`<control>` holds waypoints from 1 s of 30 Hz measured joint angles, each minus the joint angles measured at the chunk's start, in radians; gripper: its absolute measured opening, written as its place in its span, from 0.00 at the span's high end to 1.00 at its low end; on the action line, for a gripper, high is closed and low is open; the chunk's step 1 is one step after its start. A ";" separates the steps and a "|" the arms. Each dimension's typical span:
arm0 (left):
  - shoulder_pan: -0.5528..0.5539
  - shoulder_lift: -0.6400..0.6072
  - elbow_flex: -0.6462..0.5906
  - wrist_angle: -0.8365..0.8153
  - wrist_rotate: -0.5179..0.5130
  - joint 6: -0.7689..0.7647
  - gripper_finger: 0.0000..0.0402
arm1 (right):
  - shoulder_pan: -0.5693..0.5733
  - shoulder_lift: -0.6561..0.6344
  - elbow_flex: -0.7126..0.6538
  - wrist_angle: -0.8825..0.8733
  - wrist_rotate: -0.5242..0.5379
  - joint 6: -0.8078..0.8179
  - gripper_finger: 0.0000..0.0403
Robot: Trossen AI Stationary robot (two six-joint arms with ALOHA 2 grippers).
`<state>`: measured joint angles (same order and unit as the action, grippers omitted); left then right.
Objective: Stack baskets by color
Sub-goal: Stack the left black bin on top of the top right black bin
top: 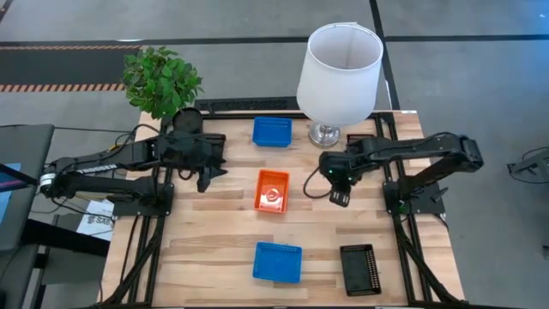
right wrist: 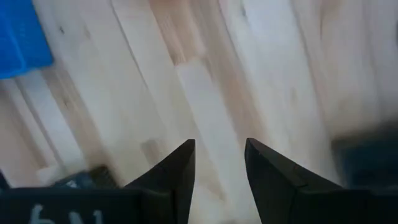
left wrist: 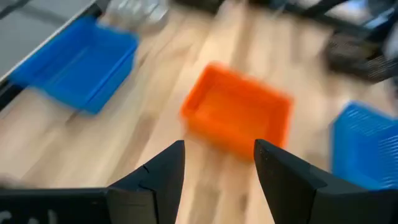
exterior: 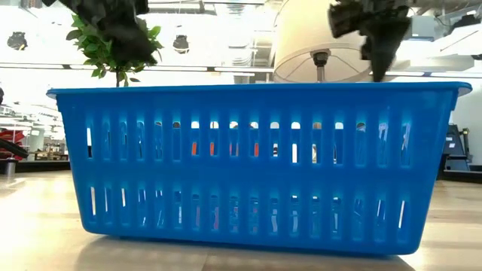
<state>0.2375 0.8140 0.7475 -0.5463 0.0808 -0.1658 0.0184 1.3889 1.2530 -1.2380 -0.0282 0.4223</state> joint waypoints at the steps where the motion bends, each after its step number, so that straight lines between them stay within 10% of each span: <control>1: 0.001 0.010 0.000 -0.021 -0.031 -0.005 0.55 | 0.011 -0.010 -0.004 -0.030 0.000 0.035 0.60; 17: 0.256 0.448 0.048 -0.089 -0.096 -0.418 0.55 | 0.121 -0.196 -0.224 0.066 -0.002 0.344 0.64; 30: 0.283 0.680 0.074 -0.093 -0.132 -0.441 0.56 | 0.121 -0.291 -0.267 0.083 0.001 0.337 0.67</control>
<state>0.5200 1.4938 0.8211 -0.6398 -0.0507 -0.6071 0.1390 1.0976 0.9859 -1.1545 -0.0273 0.7595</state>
